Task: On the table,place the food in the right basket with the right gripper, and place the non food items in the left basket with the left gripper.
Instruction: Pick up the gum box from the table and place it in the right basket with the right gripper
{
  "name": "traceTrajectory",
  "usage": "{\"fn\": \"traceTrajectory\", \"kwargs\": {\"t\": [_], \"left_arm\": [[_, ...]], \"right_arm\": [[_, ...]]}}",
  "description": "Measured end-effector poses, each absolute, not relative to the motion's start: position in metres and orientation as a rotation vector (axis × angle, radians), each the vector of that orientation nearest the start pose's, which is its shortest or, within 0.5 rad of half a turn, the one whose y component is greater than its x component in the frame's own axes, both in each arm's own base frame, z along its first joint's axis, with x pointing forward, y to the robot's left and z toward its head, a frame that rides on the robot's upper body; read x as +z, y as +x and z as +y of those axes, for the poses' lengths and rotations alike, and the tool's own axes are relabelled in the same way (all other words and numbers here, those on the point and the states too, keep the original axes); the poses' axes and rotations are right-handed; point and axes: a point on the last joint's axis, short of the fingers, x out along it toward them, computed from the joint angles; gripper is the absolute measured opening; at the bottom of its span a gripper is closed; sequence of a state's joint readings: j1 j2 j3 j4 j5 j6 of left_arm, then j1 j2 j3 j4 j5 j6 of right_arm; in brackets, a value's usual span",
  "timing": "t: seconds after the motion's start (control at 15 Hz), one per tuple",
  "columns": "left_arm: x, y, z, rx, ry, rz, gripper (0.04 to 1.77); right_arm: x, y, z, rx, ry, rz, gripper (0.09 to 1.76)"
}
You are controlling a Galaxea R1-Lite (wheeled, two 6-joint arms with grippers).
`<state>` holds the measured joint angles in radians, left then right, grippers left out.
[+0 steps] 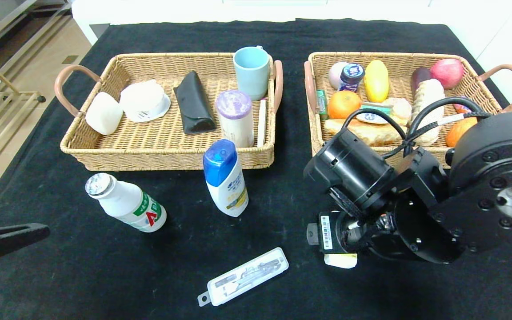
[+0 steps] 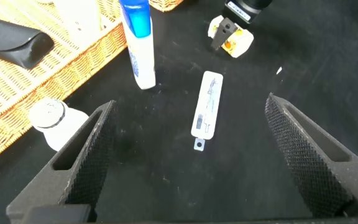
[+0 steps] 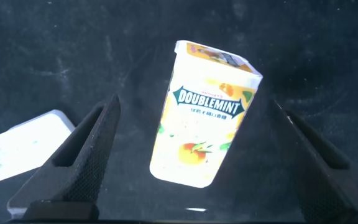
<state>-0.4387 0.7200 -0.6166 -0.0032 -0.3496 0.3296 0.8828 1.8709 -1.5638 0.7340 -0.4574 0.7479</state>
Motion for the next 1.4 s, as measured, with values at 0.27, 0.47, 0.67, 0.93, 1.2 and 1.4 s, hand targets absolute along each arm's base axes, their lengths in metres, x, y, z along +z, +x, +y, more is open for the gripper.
{"fn": "traceTrajectory", "kwargs": {"t": [0.27,0.47,0.67,0.93,1.2,1.4], "left_arm": [[0.245,0.048,-0.031,-0.797,0.317,-0.029,1.72],[0.245,0.048,-0.031,-0.797,0.317,-0.030,1.72],[0.245,0.047,-0.031,-0.797,0.318,-0.031,1.72],[0.244,0.047,-0.031,-0.797,0.319,-0.030,1.72],[0.244,0.047,-0.031,-0.798,0.319,-0.029,1.72],[0.244,0.048,-0.031,-0.798,0.320,-0.028,1.72]], "right_arm": [[0.217,0.217,0.249,0.055,0.044,0.895,1.03],[0.215,0.217,0.250,0.054,0.038,0.899,0.81],[0.213,0.218,0.251,0.052,0.036,0.903,0.81],[0.212,0.218,0.251,0.052,0.034,0.905,0.81],[0.215,0.214,0.252,0.067,0.022,0.902,0.81],[0.231,0.201,0.251,0.112,0.010,0.858,0.81]]}}
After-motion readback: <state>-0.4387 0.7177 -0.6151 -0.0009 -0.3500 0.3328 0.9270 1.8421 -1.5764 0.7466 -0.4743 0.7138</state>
